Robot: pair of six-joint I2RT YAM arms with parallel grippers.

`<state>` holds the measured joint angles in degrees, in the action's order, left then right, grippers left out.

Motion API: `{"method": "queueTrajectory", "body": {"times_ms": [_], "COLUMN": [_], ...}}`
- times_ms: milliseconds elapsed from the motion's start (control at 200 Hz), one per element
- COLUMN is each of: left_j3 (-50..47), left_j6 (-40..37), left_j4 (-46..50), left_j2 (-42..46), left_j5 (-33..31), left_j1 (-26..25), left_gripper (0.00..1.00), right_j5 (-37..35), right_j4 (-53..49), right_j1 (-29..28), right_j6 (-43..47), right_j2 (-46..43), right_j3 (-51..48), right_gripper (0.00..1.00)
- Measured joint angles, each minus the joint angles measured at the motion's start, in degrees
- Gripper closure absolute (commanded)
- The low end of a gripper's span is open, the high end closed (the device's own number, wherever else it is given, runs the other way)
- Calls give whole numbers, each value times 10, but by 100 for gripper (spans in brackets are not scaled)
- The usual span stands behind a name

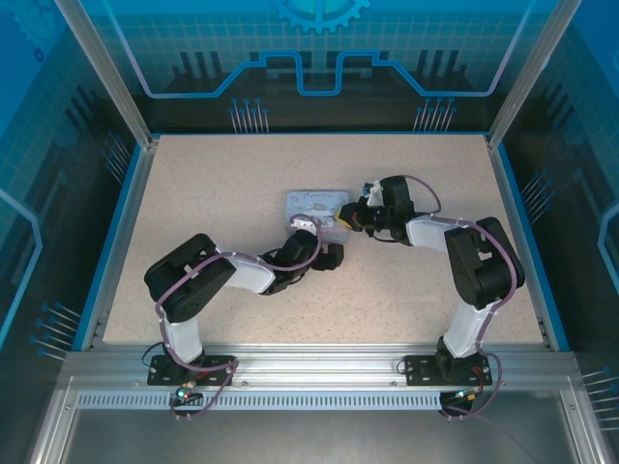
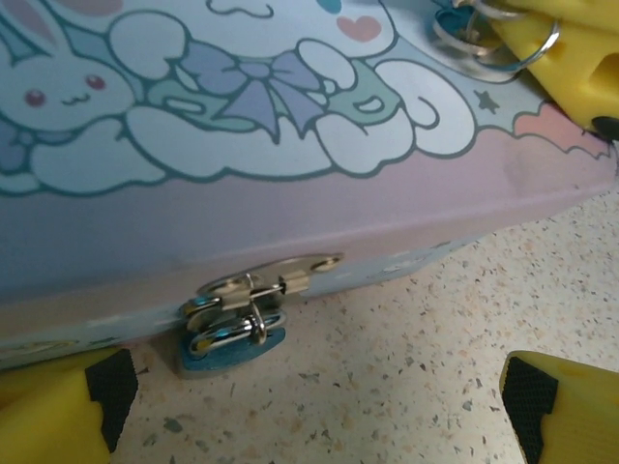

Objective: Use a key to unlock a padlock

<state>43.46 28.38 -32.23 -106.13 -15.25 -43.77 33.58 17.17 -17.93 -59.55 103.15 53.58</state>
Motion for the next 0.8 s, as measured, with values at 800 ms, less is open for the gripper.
{"method": "queueTrajectory", "body": {"times_ms": [800], "left_j3": [6], "left_j6": [59], "left_j4": [-78], "left_j2": [-18], "left_j5": [102], "left_j1": [32], "left_gripper": [1], "right_j5": [-2], "right_j4": [-1], "right_j1": [0], "right_j6": [0], "right_j2": [0], "right_j3": [0], "right_gripper": [100]}}
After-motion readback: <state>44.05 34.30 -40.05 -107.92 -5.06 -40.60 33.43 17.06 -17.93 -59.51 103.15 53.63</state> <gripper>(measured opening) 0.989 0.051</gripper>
